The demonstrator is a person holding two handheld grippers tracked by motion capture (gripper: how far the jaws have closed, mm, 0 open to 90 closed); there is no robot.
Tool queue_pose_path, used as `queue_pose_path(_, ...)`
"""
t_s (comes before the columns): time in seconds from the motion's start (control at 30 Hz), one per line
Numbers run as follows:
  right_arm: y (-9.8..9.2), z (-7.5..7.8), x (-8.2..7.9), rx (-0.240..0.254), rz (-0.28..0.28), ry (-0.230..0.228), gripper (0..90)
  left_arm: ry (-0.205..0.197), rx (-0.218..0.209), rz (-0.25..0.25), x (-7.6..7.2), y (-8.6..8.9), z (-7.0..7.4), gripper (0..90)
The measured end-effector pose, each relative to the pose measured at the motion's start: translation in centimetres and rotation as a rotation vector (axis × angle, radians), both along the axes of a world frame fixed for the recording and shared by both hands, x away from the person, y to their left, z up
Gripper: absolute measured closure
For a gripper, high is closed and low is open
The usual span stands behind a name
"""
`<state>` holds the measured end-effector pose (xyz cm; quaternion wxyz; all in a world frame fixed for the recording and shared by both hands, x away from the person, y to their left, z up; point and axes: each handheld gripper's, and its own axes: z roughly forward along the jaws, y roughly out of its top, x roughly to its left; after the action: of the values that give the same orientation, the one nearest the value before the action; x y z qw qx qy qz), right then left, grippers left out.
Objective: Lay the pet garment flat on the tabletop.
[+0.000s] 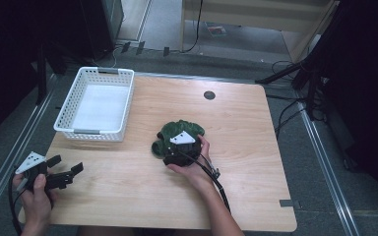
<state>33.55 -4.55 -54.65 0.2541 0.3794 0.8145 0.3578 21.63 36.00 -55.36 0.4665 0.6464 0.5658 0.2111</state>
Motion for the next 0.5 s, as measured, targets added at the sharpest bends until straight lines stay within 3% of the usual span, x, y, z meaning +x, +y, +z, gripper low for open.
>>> queue_pose_path(0.07,-0.2,0.2,-0.4,-0.011,-0.009,-0.055,58.2,0.003,0.006,-0.002,0.0,-0.1,0.0,1.7)
queue_pose_path(0.1,-0.5,0.3,-0.5,-0.001,-0.018,-0.078,65.4,0.003,0.012,-0.002,0.0,-0.2,0.1,1.7)
queue_pose_path(0.13,-1.1,0.5,-0.7,0.049,-0.021,-0.076,72.6,0.0,0.029,-0.005,-0.1,-0.4,0.2,1.7)
queue_pose_path(0.23,-1.6,0.9,-1.0,0.075,-0.023,-0.085,75.5,-0.002,0.059,-0.018,-0.1,-0.9,0.4,1.7)
queue_pose_path(0.3,-2.1,1.5,-1.6,0.104,-0.018,-0.097,76.1,-0.015,0.019,-0.041,0.0,-1.6,0.8,1.7)
queue_pose_path(0.4,-2.9,2.7,-2.9,0.134,-0.017,-0.122,76.2,-0.041,0.03,-0.089,0.2,-3.6,1.8,1.7)
queue_pose_path(0.43,-3.5,3.9,-4.1,0.146,-0.009,-0.146,76.2,-0.049,0.035,-0.114,0.3,-4.6,2.3,1.7)
queue_pose_path(0.5,-3.7,4.3,-4.5,0.15,-0.004,-0.153,76.2,-0.064,0.036,-0.158,0.4,-6.3,3.0,1.7)
